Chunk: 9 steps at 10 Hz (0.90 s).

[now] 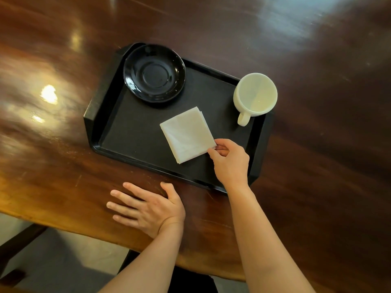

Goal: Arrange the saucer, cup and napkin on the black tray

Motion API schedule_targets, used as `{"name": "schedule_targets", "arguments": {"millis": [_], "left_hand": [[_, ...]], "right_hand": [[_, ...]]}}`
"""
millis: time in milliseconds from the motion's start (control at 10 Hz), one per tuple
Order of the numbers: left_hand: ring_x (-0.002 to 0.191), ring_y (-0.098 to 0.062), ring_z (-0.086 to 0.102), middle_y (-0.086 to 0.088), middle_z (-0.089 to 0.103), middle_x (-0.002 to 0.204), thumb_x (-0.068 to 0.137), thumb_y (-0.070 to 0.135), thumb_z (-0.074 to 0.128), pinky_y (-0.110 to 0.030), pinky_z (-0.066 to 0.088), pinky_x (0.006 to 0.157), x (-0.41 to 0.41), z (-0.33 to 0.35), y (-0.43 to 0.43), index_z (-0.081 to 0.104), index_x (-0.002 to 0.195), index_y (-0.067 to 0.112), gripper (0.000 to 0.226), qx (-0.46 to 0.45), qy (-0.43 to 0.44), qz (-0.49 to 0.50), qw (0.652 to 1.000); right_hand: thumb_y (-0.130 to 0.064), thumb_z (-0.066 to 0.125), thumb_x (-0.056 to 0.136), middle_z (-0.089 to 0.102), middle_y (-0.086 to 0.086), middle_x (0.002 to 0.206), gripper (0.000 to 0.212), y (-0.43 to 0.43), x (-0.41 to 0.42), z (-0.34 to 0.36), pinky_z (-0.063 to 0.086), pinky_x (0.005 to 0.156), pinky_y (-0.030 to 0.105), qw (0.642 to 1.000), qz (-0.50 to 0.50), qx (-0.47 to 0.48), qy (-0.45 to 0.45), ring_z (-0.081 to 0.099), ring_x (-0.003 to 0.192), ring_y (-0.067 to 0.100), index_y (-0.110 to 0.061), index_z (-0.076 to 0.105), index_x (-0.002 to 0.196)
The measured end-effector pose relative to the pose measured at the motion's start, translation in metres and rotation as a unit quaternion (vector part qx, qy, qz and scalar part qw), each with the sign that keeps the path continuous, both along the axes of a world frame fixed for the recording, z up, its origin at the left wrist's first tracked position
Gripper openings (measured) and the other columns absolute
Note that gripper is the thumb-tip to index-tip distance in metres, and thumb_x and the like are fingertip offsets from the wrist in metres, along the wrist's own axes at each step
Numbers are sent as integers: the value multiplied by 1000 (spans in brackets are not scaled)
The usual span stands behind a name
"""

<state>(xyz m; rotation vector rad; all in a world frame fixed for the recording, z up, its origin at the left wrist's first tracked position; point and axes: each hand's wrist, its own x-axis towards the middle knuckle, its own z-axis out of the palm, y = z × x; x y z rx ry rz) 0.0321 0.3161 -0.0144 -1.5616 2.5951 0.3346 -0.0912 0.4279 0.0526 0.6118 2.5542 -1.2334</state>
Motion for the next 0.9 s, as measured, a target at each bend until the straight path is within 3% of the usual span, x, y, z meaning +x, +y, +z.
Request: {"name": "schedule_targets", "arguments": {"millis": [200,400,600,900], "left_hand": [[154,-51,7,-26,13,168,89,61,30,-63,5,122,0,1,0,18,161,5,91,0,-5,0,1000],[154,-51,7,-26,13,168,89,61,28,-63,5,122,0,2,0,18,161,5,92,10,-7,1,1000],[154,-51,7,-27,12,168,90,60,32,-62,4,122,-1,3,-1,18,161,4,92,23,-10,-1,1000],[155,-49,0,-26,6,169,93,59,37,-61,0,123,-5,15,-1,13,163,4,92,50,-35,9,998]], "right_hand": [[-19,72,90,71,-2,102,27,-4,7,-4,45,71,10,999,10,32,18,64,80,3,-16,71,117],[-18,71,91,71,1,105,27,-8,14,-3,44,73,9,998,16,54,34,63,83,7,-14,71,117],[-16,70,92,72,2,102,24,-11,20,-3,55,80,22,997,3,60,47,65,84,9,-13,72,115],[-16,68,92,70,4,105,31,1,44,17,52,82,22,997,7,75,22,63,89,10,-10,68,122]]}}
